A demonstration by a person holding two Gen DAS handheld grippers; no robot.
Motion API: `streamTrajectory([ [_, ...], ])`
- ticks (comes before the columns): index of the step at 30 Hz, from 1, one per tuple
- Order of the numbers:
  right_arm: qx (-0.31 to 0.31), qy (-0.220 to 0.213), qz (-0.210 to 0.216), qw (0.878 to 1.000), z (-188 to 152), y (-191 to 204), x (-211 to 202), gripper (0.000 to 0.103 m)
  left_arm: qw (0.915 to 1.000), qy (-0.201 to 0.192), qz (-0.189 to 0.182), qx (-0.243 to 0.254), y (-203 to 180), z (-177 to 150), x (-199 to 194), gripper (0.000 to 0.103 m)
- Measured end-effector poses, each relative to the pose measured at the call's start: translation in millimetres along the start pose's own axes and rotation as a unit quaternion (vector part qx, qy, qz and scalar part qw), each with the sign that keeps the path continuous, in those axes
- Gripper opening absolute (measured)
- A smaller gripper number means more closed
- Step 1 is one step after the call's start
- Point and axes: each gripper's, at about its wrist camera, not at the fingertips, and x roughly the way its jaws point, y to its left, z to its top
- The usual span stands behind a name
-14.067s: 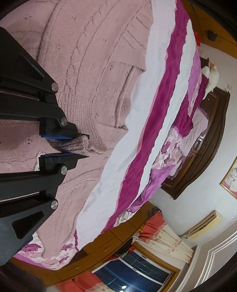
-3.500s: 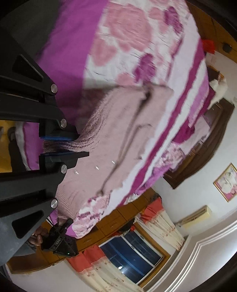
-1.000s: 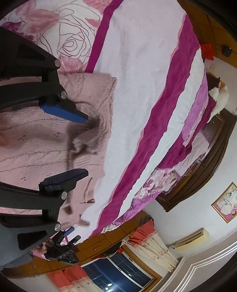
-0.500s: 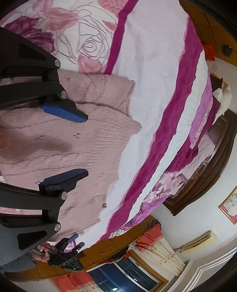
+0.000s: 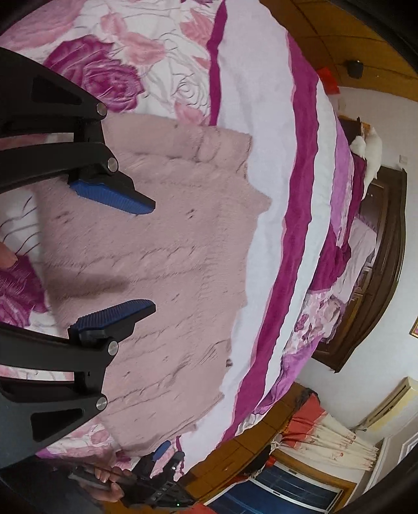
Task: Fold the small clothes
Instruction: 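Open both grippers and lay the folded hem flat on the cardigan, then grasp the folded side edge of the cardigan with the right gripper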
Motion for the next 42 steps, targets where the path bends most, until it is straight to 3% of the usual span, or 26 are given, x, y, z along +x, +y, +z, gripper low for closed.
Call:
streamTrajectory([
  [10,-0.062,0.028,-0.046,0.997,-17.2,-8.8,-28.1,0.063,1.0000,0.001,-0.001,-0.003,-9.4,-23.8,-7.0,0.032],
  [17,-0.062,0.051,-0.080,0.994,-7.4,-27.8,-23.1,0.063,1.0000,0.002,0.003,0.006,-13.6,-25.7,-4.5,0.032],
  [26,-0.029,0.083,0.006,0.996,9.6,-40.9,14.2,0.063,0.9996,0.007,0.011,0.024,-18.3,-24.0,3.2,0.032],
  [36,-0.046,0.108,0.030,0.993,21.8,-31.7,55.3,0.062,0.9993,0.010,0.017,0.030,-18.8,-17.1,12.6,0.032],
  [40,-0.028,0.106,0.034,0.993,28.7,-38.8,63.8,0.052,0.9994,0.007,0.016,0.031,-18.1,-18.3,12.4,0.032],
  [42,-0.012,0.103,0.039,0.994,29.1,-45.1,62.5,0.040,0.9994,0.006,0.015,0.031,-17.1,-19.0,12.0,0.032],
])
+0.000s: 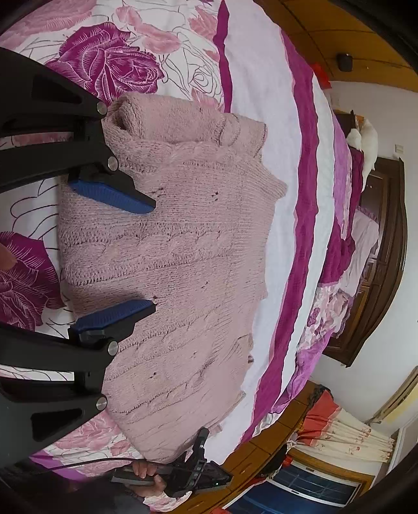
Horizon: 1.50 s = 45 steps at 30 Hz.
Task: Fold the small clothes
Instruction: 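Grasp the folded side edge of the cardigan with the right gripper, then fold the held side edge across the cardigan and open the right gripper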
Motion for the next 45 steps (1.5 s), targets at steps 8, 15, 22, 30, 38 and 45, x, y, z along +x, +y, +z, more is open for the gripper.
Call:
streamTrajectory([
  [8,-0.019,0.002,-0.042,0.999,-1.8,7.7,-0.1,0.015,1.0000,-0.004,0.000,-0.002,2.4,-2.5,-2.7,0.032],
  [15,-0.036,0.001,-0.074,0.997,4.3,26.7,-9.7,0.013,0.9998,-0.008,-0.009,-0.012,7.0,-2.7,-8.1,0.032],
  [22,-0.059,0.010,-0.111,0.992,13.3,57.2,-12.3,0.013,0.9998,-0.015,-0.010,-0.012,9.2,-4.2,-16.8,0.032],
  [30,-0.060,0.014,-0.141,0.988,18.5,89.7,-13.5,0.013,0.9993,-0.032,-0.015,-0.015,22.8,-7.1,-37.8,0.032],
  [38,-0.068,0.014,-0.160,0.985,23.5,131.2,-13.0,0.013,0.9951,-0.087,0.029,-0.036,51.8,-4.6,-64.4,0.032],
  [45,-0.082,0.022,-0.168,0.982,26.3,171.0,-2.4,0.012,0.9914,-0.097,0.052,-0.072,85.4,-9.7,-70.9,0.032],
])
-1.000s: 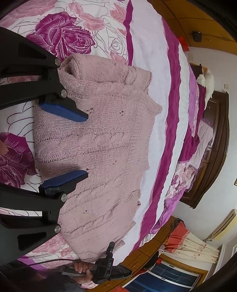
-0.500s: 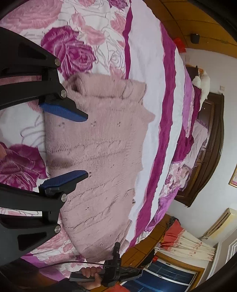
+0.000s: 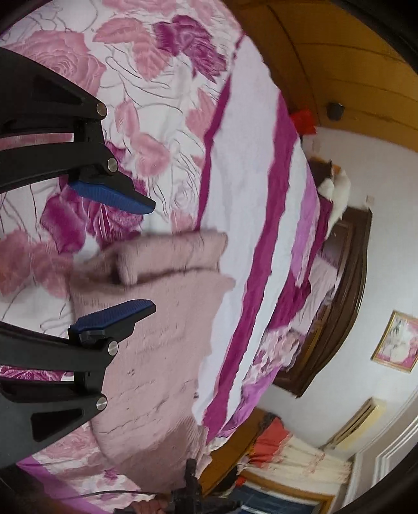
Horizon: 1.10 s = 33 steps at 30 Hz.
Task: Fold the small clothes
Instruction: 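Fold the held side edge across the cardigan and open the right gripper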
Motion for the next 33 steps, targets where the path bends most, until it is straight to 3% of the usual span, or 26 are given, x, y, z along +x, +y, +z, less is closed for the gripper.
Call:
streamTrajectory([
  [11,0.027,0.030,-0.002,0.999,4.6,72.6,25.7,0.012,0.9998,-0.002,0.015,-0.016,20.0,-0.1,1.4,0.032],
  [14,0.020,0.033,-0.004,0.999,4.8,99.6,34.0,0.012,0.9992,0.004,-0.006,-0.040,33.6,0.5,-1.2,0.032],
  [22,0.003,0.037,0.000,0.999,1.9,165.5,55.4,0.012,0.9950,0.002,-0.021,-0.098,68.4,1.7,-10.6,0.032],
  [33,0.032,0.032,-0.003,0.999,-6.8,212.5,82.4,0.012,0.9945,0.006,-0.016,-0.104,75.8,0.6,-14.7,0.032],
])
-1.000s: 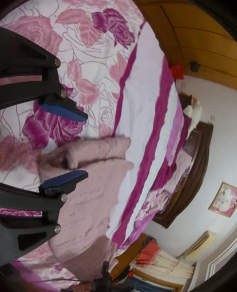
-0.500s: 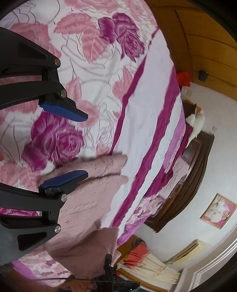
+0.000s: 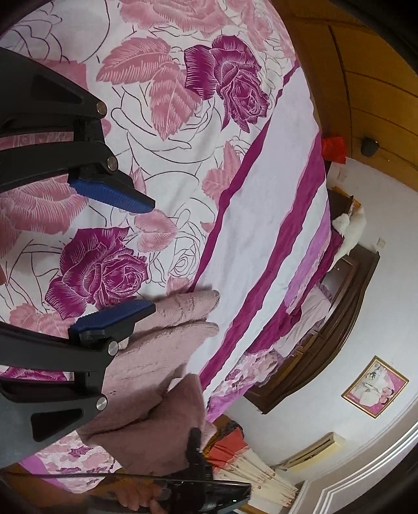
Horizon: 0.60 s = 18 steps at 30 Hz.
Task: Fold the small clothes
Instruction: 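Fold the held side edge across the cardigan and open the right gripper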
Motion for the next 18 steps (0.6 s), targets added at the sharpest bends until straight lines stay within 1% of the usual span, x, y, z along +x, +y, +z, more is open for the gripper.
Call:
streamTrajectory([
  [3,0.012,-0.011,0.013,1.000,7.7,8.0,-3.7,0.012,1.0000,0.000,0.001,0.003,-0.5,0.2,0.2,0.032],
  [6,0.024,-0.024,0.037,0.999,14.7,20.5,-6.0,0.012,1.0000,0.004,0.004,0.005,-1.0,0.7,1.6,0.032],
  [7,0.032,-0.027,0.050,0.998,15.6,25.5,-5.6,0.012,1.0000,0.005,0.004,0.005,-0.5,0.9,1.5,0.032],
  [9,0.033,-0.026,0.059,0.997,12.0,36.9,-0.5,0.012,1.0000,0.007,0.005,0.005,-1.5,1.6,3.2,0.032],
  [11,0.016,-0.015,0.054,0.998,1.9,53.4,13.8,0.012,0.9999,0.009,0.003,0.006,-2.0,1.8,4.3,0.032],
  [13,-0.001,0.000,0.045,0.999,-16.4,68.7,36.6,0.012,0.9999,0.010,0.004,0.010,-3.1,2.1,4.8,0.032],
  [18,-0.007,0.051,0.053,0.997,-57.6,84.4,85.8,0.012,0.9997,0.011,0.012,0.020,-2.8,0.0,3.7,0.032],
])
